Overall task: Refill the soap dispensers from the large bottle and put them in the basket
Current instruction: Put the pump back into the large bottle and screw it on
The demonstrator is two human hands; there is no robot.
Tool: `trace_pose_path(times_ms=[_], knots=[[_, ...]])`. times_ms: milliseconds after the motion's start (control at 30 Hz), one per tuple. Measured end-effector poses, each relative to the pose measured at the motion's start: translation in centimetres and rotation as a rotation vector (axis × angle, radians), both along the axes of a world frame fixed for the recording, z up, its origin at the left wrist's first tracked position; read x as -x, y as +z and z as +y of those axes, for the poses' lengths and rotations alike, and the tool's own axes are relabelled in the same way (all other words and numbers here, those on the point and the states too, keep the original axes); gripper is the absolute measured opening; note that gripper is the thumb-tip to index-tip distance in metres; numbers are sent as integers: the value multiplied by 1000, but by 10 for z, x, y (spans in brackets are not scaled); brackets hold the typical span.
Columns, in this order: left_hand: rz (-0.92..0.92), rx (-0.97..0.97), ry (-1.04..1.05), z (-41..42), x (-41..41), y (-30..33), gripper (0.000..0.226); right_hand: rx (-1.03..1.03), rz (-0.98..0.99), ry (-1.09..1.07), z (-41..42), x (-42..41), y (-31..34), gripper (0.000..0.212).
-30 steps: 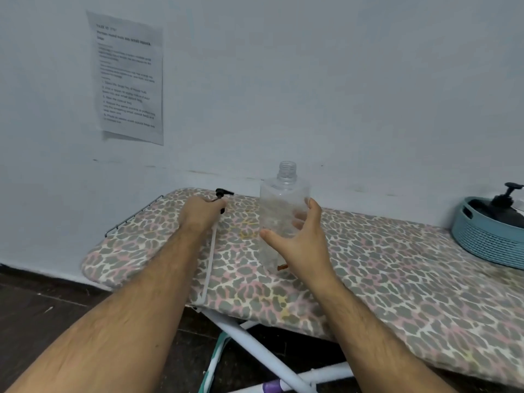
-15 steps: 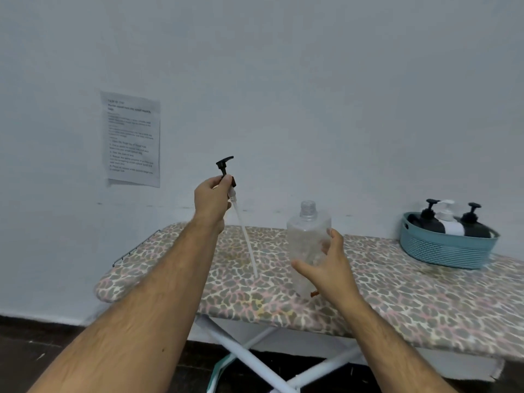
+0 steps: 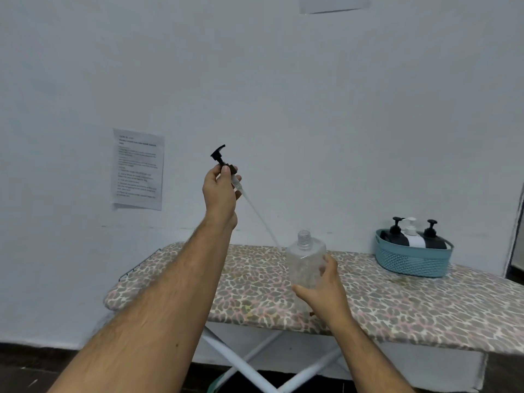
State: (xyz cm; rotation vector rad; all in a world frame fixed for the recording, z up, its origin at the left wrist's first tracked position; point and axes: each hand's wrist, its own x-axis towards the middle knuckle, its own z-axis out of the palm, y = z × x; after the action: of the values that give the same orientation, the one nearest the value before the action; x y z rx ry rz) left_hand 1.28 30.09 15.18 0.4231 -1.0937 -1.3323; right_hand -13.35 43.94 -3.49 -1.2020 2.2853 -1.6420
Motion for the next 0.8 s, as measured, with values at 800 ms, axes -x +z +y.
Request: trace_pose_path(times_ms=[800], knots=[[58, 58, -50, 48, 25, 9, 20, 34, 49, -20, 0, 1, -10, 111]])
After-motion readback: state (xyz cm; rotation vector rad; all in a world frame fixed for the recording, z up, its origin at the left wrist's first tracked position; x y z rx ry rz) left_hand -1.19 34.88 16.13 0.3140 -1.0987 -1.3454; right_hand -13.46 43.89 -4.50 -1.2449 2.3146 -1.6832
